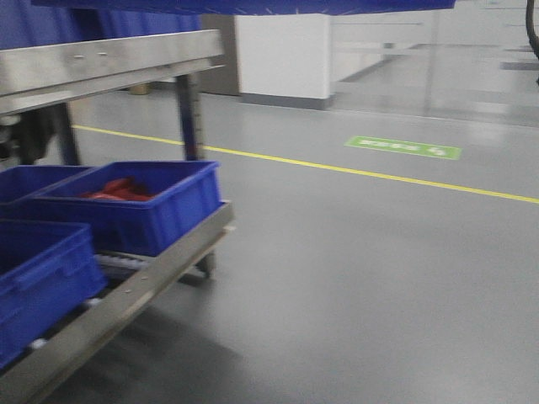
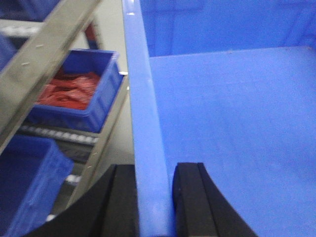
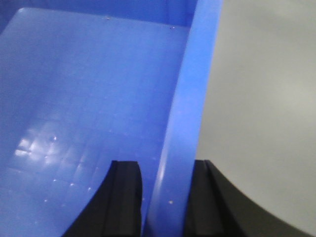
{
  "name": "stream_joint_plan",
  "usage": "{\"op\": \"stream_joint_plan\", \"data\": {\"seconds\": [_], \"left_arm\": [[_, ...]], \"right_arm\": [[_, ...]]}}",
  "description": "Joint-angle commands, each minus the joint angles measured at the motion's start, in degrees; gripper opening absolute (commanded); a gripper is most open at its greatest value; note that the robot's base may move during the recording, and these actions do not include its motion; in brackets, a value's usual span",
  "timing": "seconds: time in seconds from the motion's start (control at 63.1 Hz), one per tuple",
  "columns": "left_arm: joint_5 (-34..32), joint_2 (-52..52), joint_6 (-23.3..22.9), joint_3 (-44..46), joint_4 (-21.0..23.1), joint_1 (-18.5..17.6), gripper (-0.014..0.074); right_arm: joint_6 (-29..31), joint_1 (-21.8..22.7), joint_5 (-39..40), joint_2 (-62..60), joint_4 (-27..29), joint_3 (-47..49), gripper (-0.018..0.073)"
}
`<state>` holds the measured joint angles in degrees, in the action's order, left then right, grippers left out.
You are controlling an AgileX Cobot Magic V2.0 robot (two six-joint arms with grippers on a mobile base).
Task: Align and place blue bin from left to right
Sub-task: 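Drive across the floor toward the other bin rack holding the bin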
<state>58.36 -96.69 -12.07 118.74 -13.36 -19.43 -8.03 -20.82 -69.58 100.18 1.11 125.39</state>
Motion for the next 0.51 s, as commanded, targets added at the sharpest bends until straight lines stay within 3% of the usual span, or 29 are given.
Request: {"op": "stream_joint_plan", "data": {"seconds": [0.0,0.492], "left_arm": [[-5.90,1.43,0.90,0.84,-0.83,-0.25,-0.0019],[-5.90,1.43,0.90,0.84,-0.94,-0.25,-0.0019]], "right_arm": [[2.64,-0.23,5.02,-1.29,0.58,1.16,-0.0076],[2.64,-0.23,9.09,0.78,0.58,1.16,-0.0076]]}}
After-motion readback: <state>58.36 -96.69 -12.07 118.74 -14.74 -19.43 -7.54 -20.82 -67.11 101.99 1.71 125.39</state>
